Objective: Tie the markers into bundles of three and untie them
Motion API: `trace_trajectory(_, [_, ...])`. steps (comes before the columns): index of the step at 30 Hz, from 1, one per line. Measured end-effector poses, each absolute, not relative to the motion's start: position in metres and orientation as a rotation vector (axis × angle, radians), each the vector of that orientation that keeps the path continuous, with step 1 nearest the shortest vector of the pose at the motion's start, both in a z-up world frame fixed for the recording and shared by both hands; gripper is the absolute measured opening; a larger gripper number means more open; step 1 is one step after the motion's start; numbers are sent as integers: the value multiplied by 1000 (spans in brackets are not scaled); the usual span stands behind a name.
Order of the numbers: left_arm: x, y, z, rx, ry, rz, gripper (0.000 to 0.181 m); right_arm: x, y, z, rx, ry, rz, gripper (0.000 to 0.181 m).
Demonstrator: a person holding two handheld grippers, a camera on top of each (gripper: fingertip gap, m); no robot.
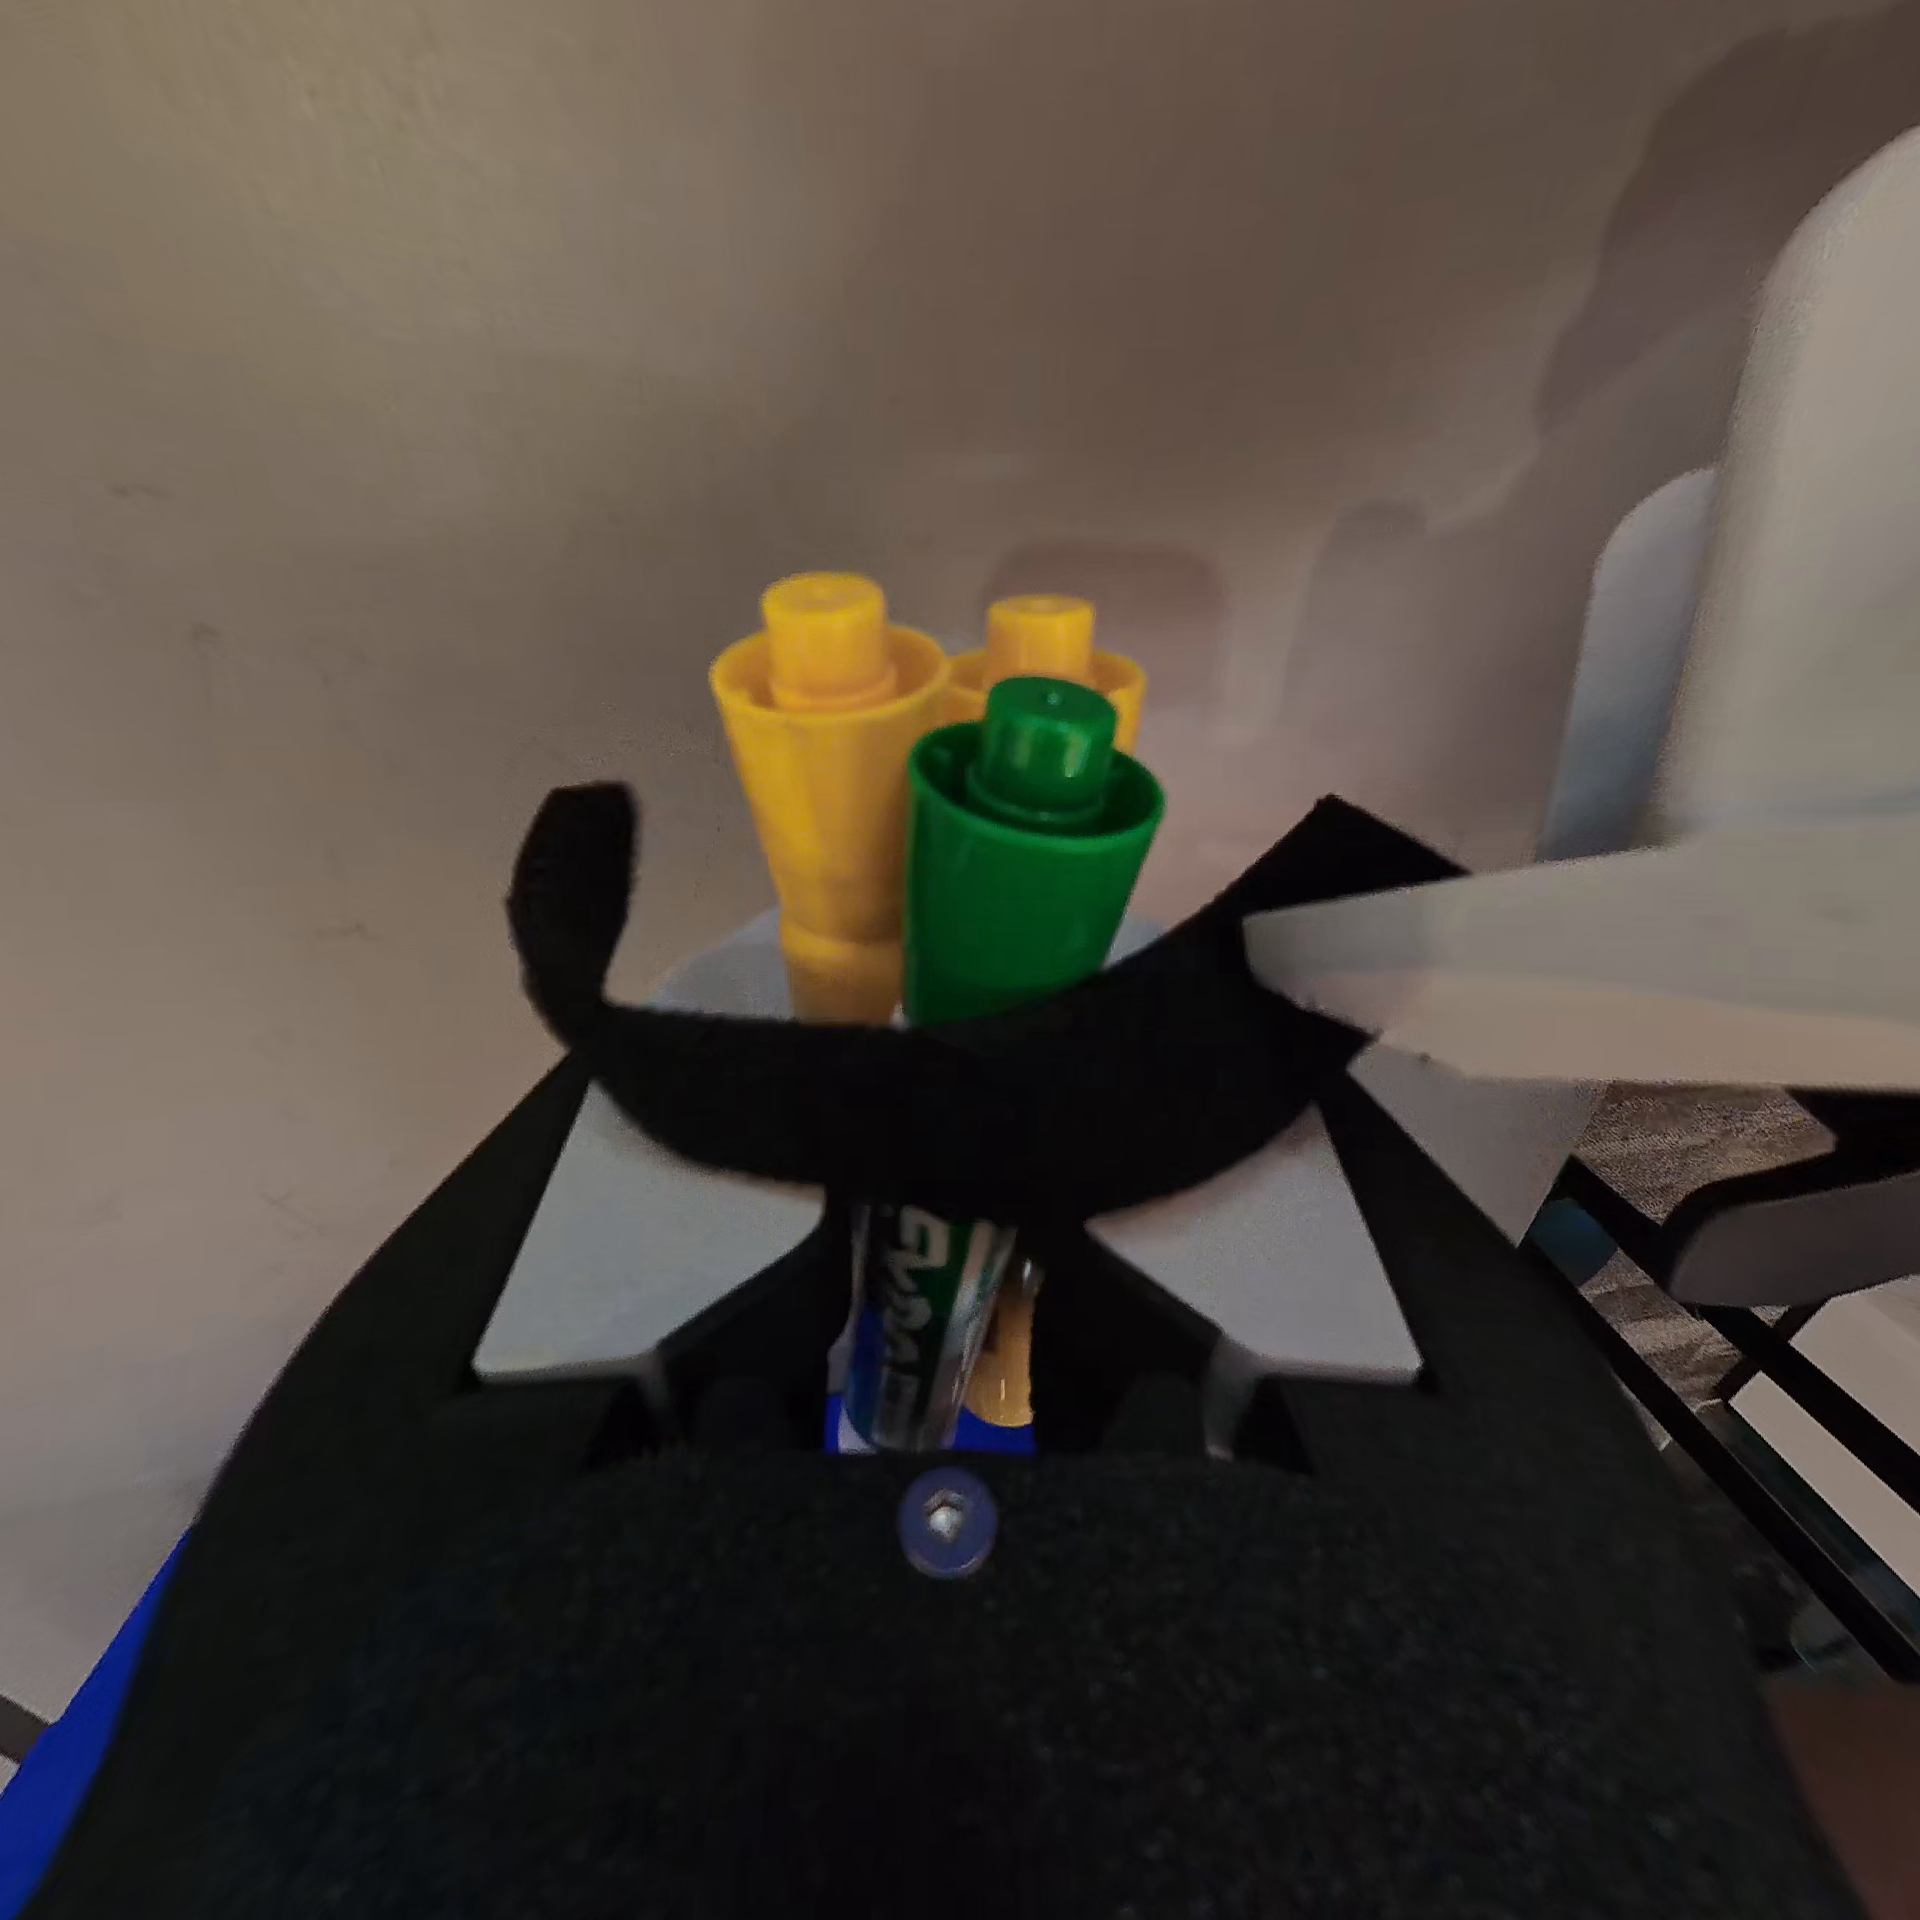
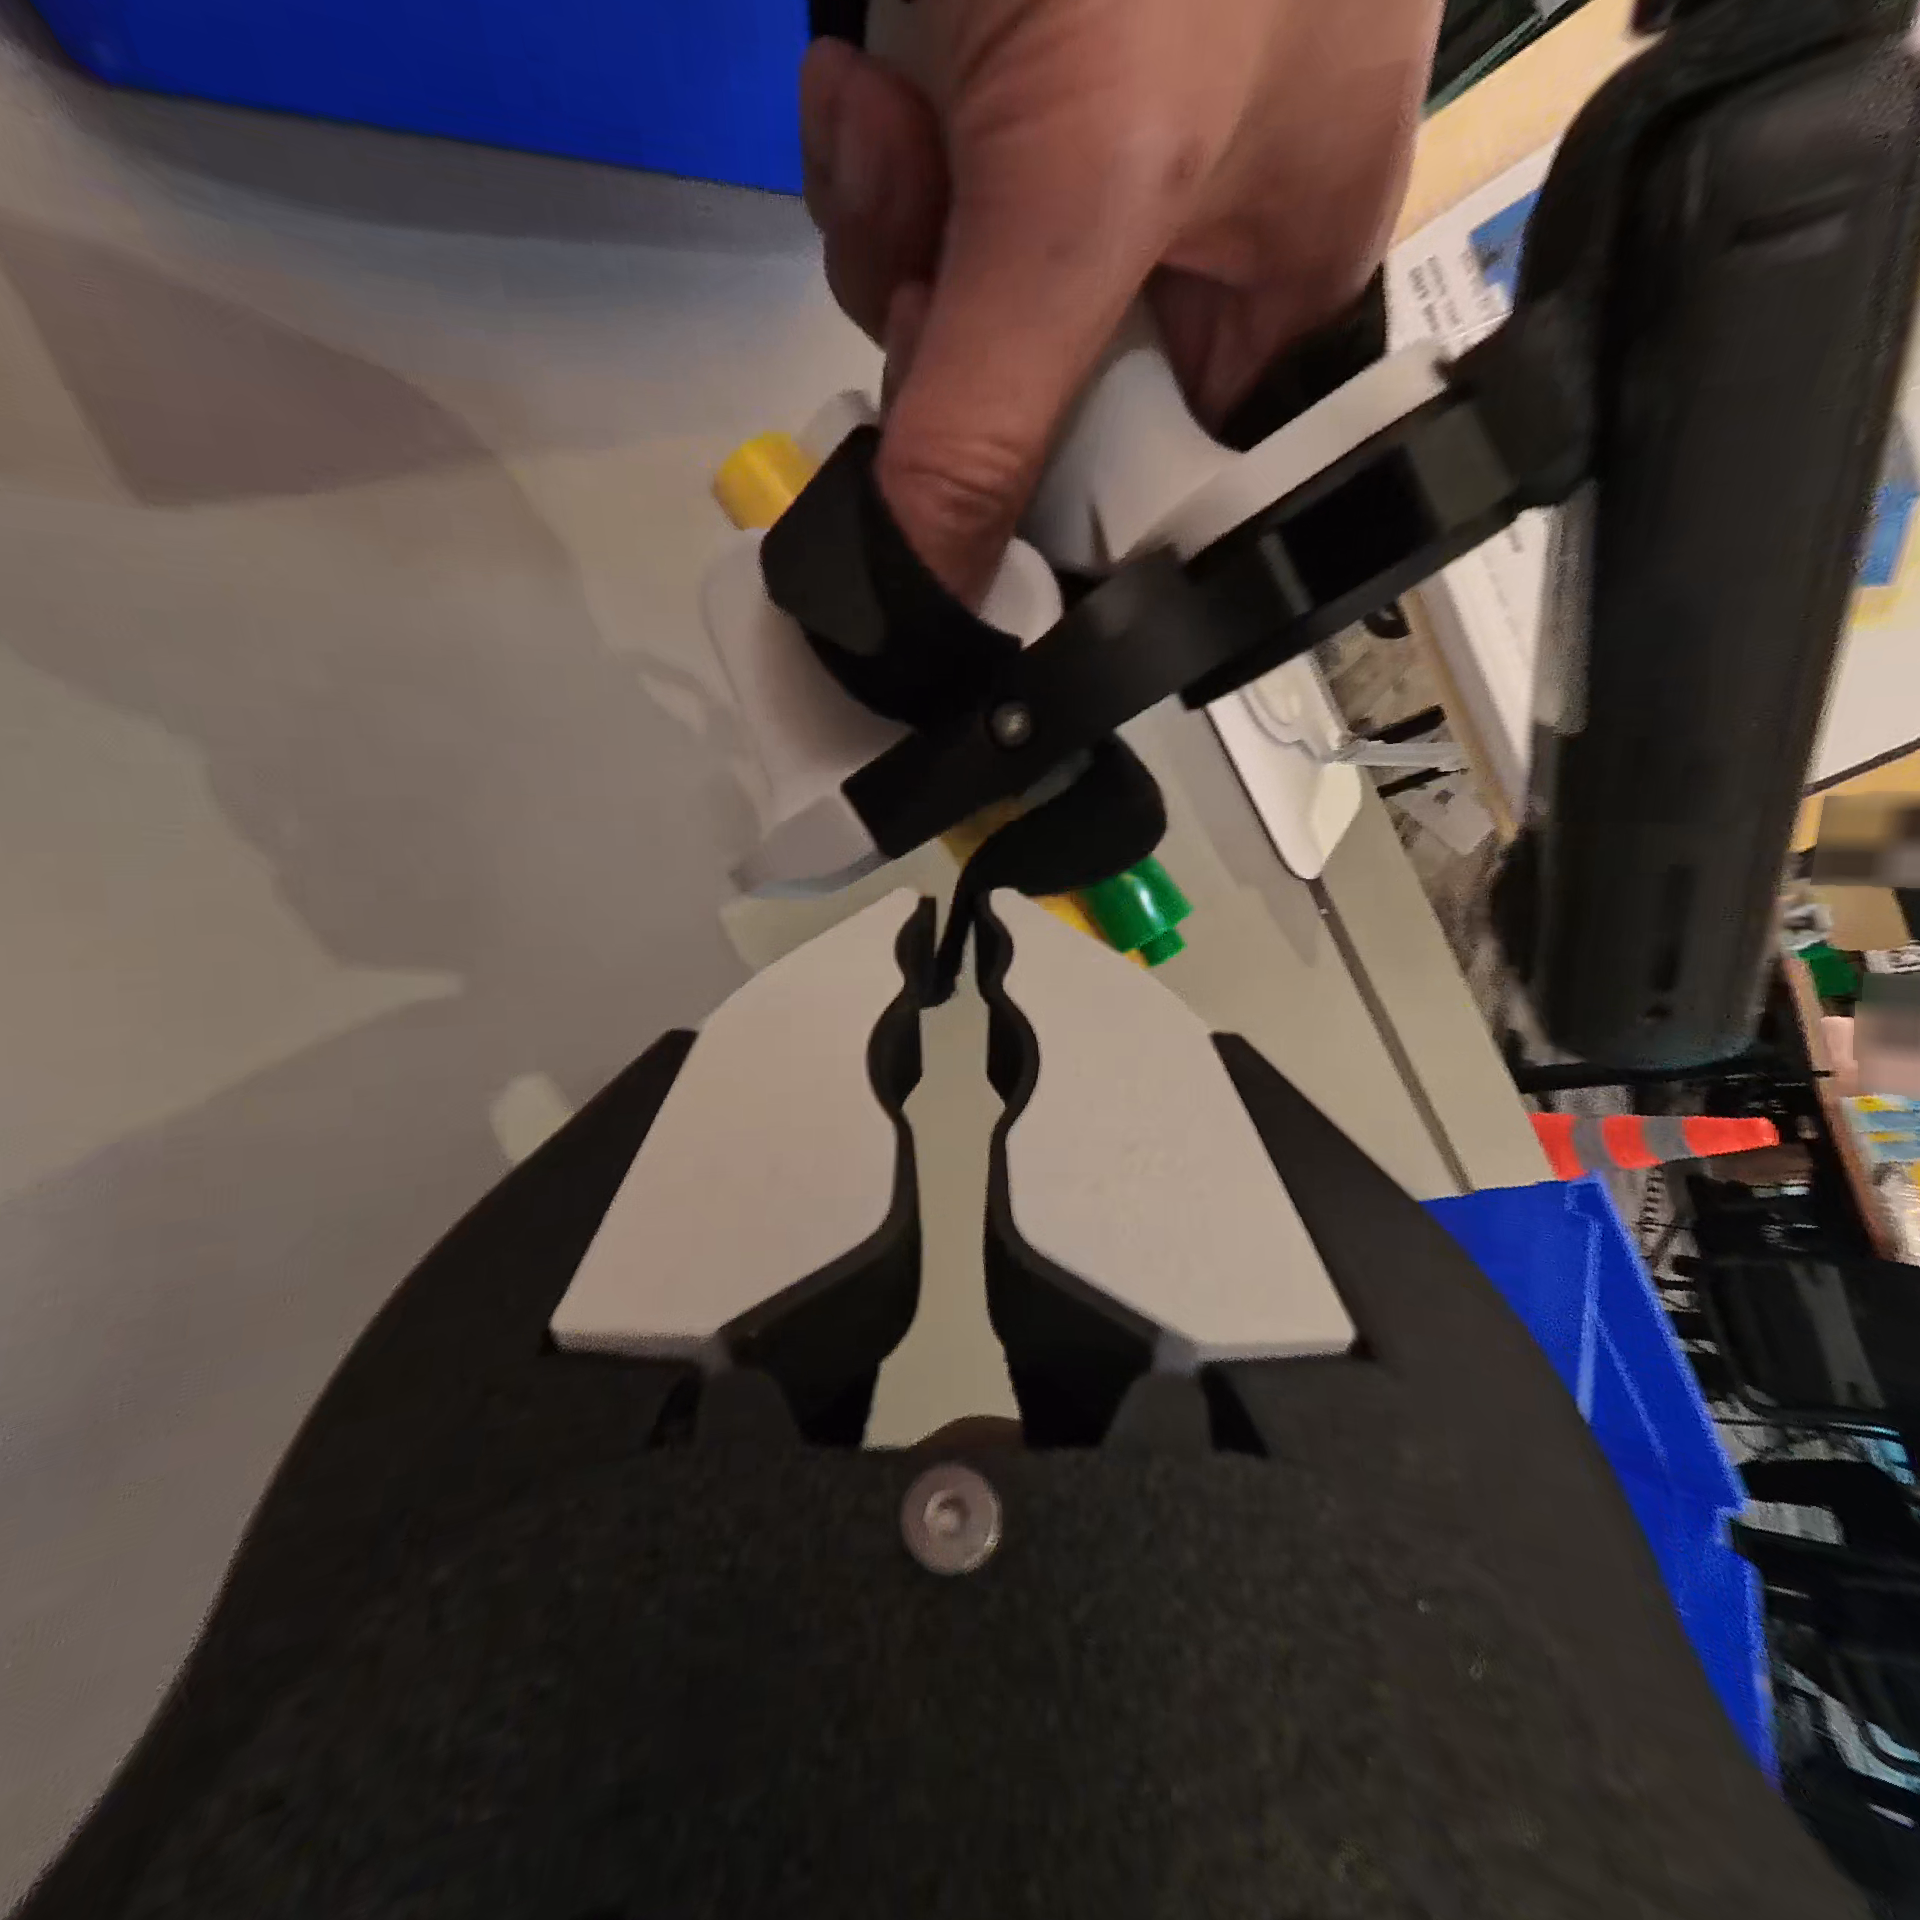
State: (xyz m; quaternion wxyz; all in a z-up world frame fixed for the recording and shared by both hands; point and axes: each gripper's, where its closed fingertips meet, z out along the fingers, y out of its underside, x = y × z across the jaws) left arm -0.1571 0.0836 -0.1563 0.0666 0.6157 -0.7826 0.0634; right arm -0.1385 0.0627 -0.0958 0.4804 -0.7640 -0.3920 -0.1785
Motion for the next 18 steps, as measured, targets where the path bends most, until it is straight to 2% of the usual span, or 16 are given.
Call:
trace_trajectory(7, [-158,82,-157,1852,-2362,205,40,-146,60,-104,-1894,-934,-319,24])
trace_trajectory(12, [-160,82,-156,1855,-2367,212,40,-149,56,-104,-1901,-926,-218,25])
trace_trajectory(18, [-163,82,-155,1857,-2367,210,40,-150,45,-107,-1906,-894,20,36])
